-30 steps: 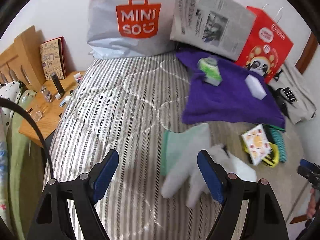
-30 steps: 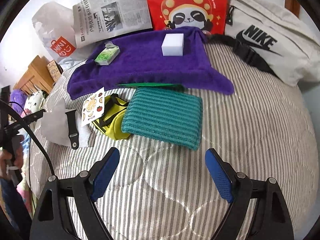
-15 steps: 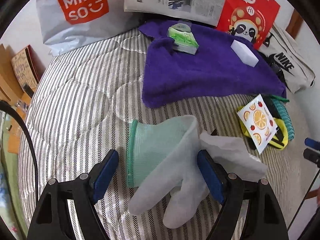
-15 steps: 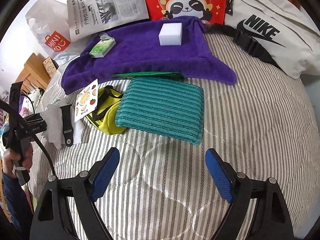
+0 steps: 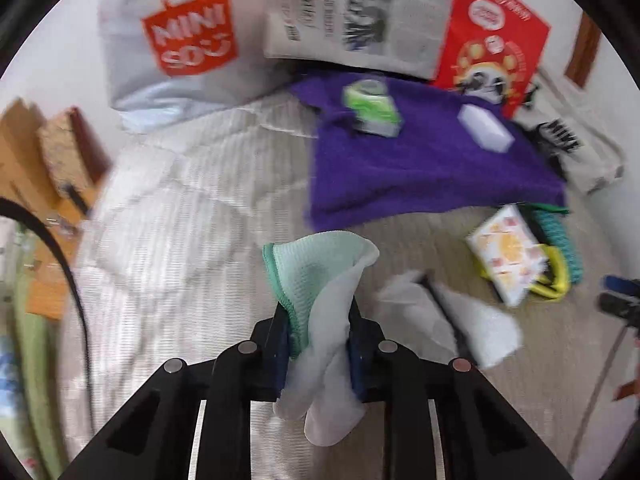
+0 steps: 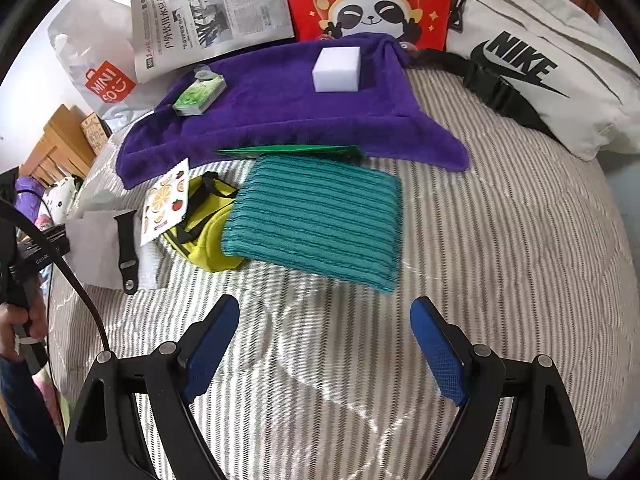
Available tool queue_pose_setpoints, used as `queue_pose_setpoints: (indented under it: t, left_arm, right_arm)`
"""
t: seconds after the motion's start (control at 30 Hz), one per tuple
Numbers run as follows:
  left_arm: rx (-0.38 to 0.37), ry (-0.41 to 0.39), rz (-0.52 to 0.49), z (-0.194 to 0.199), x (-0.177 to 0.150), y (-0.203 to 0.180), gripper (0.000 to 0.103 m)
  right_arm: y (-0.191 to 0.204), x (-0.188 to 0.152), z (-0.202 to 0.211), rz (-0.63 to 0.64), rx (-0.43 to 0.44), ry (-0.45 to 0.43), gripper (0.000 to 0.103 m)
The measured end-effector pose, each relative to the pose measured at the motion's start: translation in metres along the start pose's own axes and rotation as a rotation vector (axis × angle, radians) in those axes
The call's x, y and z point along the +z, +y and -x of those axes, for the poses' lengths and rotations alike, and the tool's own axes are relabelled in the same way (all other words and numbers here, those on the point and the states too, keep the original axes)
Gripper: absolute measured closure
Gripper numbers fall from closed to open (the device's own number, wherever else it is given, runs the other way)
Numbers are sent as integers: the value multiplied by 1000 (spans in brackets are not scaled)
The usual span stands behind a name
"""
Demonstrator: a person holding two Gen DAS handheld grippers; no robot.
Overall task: Organize soft objects
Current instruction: 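Grasp the white cloth with the left gripper while the right gripper moves toward the teal cloth, then grasp the teal striped cloth with the right gripper and lift it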
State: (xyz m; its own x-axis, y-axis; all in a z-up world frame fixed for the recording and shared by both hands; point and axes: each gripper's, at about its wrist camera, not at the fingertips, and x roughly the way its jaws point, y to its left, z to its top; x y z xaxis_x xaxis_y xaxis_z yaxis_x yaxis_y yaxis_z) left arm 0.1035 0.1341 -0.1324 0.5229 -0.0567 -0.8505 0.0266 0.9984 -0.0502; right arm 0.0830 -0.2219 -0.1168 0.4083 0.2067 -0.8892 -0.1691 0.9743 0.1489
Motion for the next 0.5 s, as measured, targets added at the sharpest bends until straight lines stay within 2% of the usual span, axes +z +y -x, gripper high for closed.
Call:
queue_pose_setpoints:
  t: [0.03,0.13,0.3,0.5]
  left_arm:
    - [20,5,-2,-2,-1,3,80]
    - [18,33,14,-14,-5,8,80]
    - [41,-6,-20,-19,-9,-3,79]
    - [62,-72,10,-17,-17,-7,78]
  right_arm:
    - [-2,0,0,-5,1,-1,16]
    - [-5,1,-2,-23,10,1,16]
    - [-3,3,-6,-17,5,4,16]
    - [-4,9,-5,-23,11,-35,16]
